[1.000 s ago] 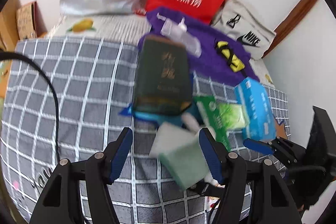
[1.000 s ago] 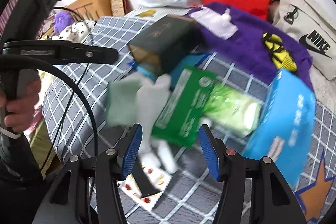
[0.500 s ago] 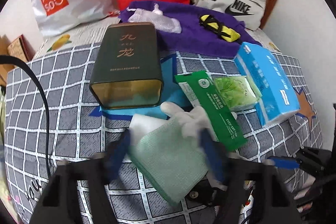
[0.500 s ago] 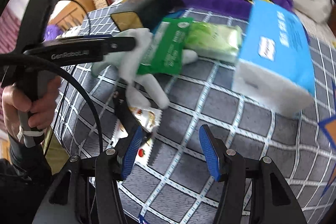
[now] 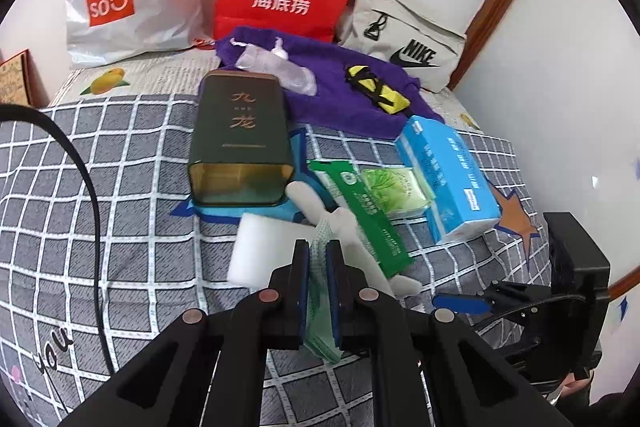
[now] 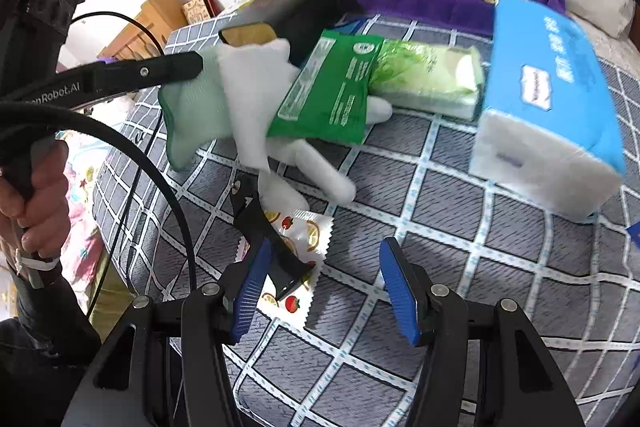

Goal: Organize soft objects
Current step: 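Grasp the white glove with the left gripper while the right gripper grasps a black strap piece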

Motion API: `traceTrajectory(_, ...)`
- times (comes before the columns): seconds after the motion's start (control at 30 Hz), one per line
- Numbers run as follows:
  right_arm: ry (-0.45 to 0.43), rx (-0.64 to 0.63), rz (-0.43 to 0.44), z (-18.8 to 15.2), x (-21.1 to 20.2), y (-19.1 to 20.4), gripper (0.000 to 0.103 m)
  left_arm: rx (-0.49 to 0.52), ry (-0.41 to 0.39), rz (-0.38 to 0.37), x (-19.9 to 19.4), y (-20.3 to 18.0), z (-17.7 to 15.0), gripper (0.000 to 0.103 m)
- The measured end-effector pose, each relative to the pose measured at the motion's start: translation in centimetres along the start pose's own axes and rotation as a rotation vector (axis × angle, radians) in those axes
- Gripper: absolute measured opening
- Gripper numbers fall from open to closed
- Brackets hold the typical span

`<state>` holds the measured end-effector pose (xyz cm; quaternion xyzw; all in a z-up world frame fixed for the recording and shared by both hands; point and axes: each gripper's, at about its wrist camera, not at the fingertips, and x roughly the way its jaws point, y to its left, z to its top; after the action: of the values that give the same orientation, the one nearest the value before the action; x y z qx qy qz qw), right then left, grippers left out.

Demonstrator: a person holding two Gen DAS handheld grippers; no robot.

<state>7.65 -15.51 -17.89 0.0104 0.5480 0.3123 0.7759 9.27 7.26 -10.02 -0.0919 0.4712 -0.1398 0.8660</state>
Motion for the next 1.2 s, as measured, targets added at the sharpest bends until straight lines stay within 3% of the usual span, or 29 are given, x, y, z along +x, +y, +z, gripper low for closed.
traceTrajectory(0.23, -0.03, -0.083, -0.06, -0.2, -0.3, 2.5, 0.056, -0.056, -0.037, -0.015, -2.0, 2.1, -0.3, 0.009)
traceTrajectory(0.4, -0.047, -0.168, -0.041, 0.0, 0.2, 4.3, 0.056, -0.103, -0.055, 0.003, -2.7, 3.8, -0.5, 0.009)
traceTrajectory(0.53, -0.014, -0.247, -0.081, -0.4, 1.8, 5.6, 0.056, -0.114, -0.036, -0.001, -1.9, 4.2, -0.8, 0.009)
traceTrajectory(0.6, -0.045, -0.311, -0.14, -0.6, 2.4, 6.5, 0.055, -0.116, -0.027, -0.001, -1.4, 4.3, -0.9, 0.009)
traceTrajectory(0.63, -0.059, -0.344, -0.168, -0.6, 2.7, 6.9, 0.053, -0.117, -0.024, -0.002, -1.3, 4.3, -1.0, 0.009)
traceTrajectory(0.67, -0.072, -0.354, -0.16, -0.5, 2.7, 7.0, 0.039, -0.117, -0.022, -0.003, -1.2, 4.3, -1.0, 0.009)
traceTrajectory(0.77, -0.07, -0.322, -0.103, 0.1, 2.4, 6.6, 0.022, -0.122, -0.013, -0.003, -0.9, 4.4, -1.1, 0.009)
traceTrajectory(0.93, -0.046, -0.245, -0.087, 0.3, 1.4, 4.7, 0.022, -0.115, -0.021, -0.01, -1.3, 4.4, -1.4, 0.009)
traceTrajectory(1.2, -0.053, -0.303, -0.142, 0.4, 2.9, 6.4, 0.032, -0.115, -0.007, -0.024, -0.5, 4.3, -1.5, 0.009)
